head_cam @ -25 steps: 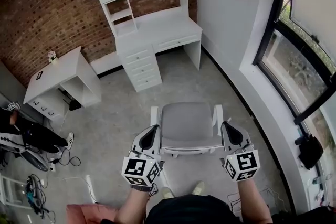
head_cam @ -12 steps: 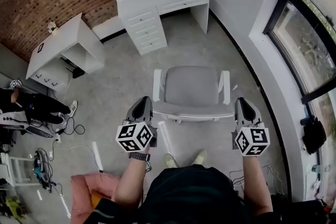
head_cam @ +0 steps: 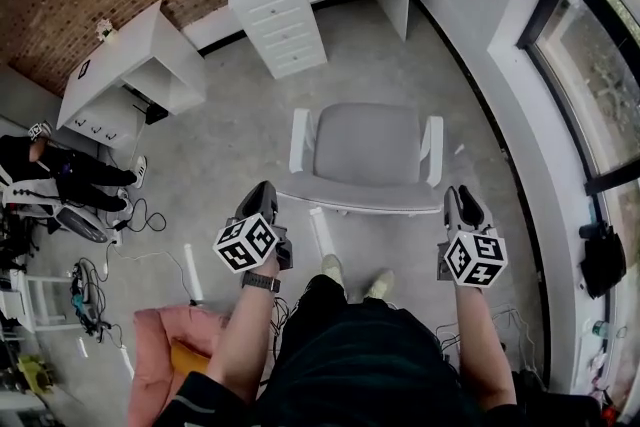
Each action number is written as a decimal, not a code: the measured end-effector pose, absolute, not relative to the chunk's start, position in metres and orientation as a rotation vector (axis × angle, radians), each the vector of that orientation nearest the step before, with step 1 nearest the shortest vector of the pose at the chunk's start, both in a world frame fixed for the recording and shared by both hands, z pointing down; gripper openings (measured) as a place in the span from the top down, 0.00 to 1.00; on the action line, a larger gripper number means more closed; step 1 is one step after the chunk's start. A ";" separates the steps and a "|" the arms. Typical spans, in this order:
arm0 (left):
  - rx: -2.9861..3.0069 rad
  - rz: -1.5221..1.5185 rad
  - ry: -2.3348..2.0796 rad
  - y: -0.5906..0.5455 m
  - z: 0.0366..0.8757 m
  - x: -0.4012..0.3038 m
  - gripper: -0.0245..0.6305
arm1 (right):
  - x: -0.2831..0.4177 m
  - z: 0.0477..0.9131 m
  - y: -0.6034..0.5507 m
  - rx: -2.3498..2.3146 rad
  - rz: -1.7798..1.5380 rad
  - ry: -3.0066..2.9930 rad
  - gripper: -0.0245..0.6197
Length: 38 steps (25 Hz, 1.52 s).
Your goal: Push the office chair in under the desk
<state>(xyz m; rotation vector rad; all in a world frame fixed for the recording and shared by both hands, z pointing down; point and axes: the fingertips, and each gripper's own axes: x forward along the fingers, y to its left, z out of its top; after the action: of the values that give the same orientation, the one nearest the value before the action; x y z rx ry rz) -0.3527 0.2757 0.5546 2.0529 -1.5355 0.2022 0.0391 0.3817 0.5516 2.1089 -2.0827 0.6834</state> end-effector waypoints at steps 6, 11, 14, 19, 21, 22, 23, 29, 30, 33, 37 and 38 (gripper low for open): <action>1.867 0.187 -1.574 0.260 0.602 -0.367 0.89 | 0.061 0.603 0.377 2.199 0.874 -1.944 0.80; 1.730 0.196 -1.641 0.249 0.636 -0.383 0.76 | 0.067 0.648 0.377 2.221 1.073 -1.819 0.76; 1.693 0.183 -1.634 0.240 0.653 -0.384 0.72 | 0.065 0.669 0.372 2.227 1.152 -1.754 0.75; 1.656 0.237 -1.617 0.235 0.681 -0.375 0.72 | 0.068 0.706 0.375 2.276 1.340 -1.595 0.70; 1.637 0.254 -1.626 0.234 0.686 -0.375 0.73 | 0.068 0.716 0.373 2.313 1.440 -1.547 0.69; 1.611 0.252 -1.617 0.235 0.689 -0.376 0.73 | 0.068 0.719 0.372 2.336 1.495 -1.523 0.69; 1.571 0.241 -1.604 0.238 0.694 -0.378 0.72 | 0.067 0.722 0.372 2.357 1.551 -1.497 0.69; 1.395 0.153 -1.452 0.244 0.718 -0.370 0.63 | 0.055 0.736 0.373 2.408 1.903 -1.361 0.69; 1.378 0.158 -1.435 0.243 0.721 -0.365 0.65 | 0.052 0.739 0.372 2.404 1.953 -1.337 0.69; 1.326 0.143 -1.431 0.240 0.725 -0.362 0.70 | 0.049 0.744 0.370 2.413 1.998 -1.240 0.71; 1.287 0.095 -1.428 0.231 0.727 -0.366 0.72 | 0.047 0.747 0.365 2.415 2.006 -1.193 0.73; 1.284 0.084 -1.431 0.229 0.727 -0.367 0.72 | 0.046 0.748 0.364 2.415 2.008 -1.192 0.73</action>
<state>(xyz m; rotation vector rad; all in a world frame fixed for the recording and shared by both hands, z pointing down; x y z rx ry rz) -0.3668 0.2287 0.7271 1.2839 -1.4307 0.0845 0.0461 0.3639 0.7476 2.4154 -1.1920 2.0081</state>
